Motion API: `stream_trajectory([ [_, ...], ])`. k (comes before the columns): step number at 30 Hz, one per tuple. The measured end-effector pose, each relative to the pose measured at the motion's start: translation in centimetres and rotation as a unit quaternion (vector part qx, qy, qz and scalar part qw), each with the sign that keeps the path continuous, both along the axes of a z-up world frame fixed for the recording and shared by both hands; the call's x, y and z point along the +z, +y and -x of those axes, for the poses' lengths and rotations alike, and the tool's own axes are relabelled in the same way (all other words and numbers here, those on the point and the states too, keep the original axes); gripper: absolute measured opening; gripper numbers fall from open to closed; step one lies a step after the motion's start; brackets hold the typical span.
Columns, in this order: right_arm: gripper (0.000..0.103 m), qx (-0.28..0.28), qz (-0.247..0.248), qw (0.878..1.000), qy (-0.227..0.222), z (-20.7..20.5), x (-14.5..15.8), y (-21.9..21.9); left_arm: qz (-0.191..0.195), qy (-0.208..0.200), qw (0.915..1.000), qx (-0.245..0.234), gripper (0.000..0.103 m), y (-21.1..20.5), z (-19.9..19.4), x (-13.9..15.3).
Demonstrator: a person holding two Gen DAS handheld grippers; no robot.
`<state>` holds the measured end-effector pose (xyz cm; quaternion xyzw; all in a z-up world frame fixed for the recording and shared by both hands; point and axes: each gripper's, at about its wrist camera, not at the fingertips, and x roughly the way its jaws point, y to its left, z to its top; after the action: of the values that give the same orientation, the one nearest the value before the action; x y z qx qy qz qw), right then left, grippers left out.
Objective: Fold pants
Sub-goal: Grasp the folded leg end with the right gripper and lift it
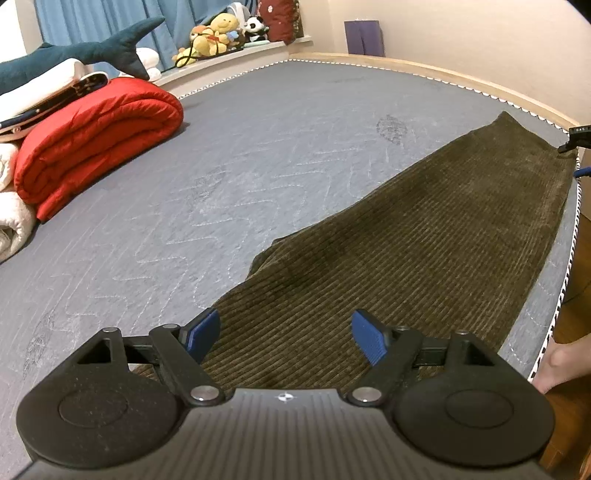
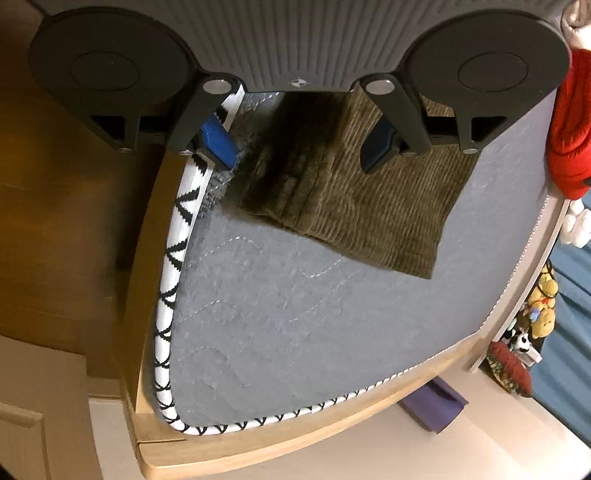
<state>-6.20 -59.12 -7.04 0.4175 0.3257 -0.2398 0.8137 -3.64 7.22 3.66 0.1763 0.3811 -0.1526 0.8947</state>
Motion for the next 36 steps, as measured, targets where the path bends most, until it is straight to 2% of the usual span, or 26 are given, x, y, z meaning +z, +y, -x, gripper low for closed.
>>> stream_trajectory([
  [2, 0.076, 0.002, 0.016, 1.000, 0.002, -0.3, 0.2, 0.2, 0.000, 0.000, 1.0000, 0.004, 0.083, 0.2, -0.1, 0.0],
  [4, 0.066, 0.003, 0.040, 0.999, 0.009, -0.5, 0.5, 0.5, 0.000, 0.001, 1.0000, 0.006, 0.083, 0.4, -0.1, -0.1],
  [6, 0.051, 0.002, 0.057, 0.998, 0.014, -0.7, 0.7, 0.7, -0.001, 0.002, 1.0000, 0.004, 0.083, 0.4, -0.1, -0.1],
  [17, 0.025, -0.013, 0.070, 0.997, 0.011, -0.7, 1.4, 1.1, -0.006, -0.003, 1.0000, -0.002, 0.083, 0.3, 0.1, 0.0],
  [24, 0.022, -0.014, 0.086, 0.996, -0.011, -0.7, 3.2, 2.2, -0.005, -0.006, 1.0000, -0.002, 0.083, 0.4, 0.3, 0.2],
  [31, 0.021, -0.018, 0.092, 0.995, -0.016, -0.6, 3.8, 2.6, -0.004, -0.009, 0.9999, 0.002, 0.084, 0.8, 0.6, 0.4],
  [36, 0.021, -0.005, 0.120, 0.992, -0.038, -1.0, 5.9, 4.3, 0.001, -0.009, 1.0000, 0.001, 0.084, 1.0, 0.6, 0.5],
])
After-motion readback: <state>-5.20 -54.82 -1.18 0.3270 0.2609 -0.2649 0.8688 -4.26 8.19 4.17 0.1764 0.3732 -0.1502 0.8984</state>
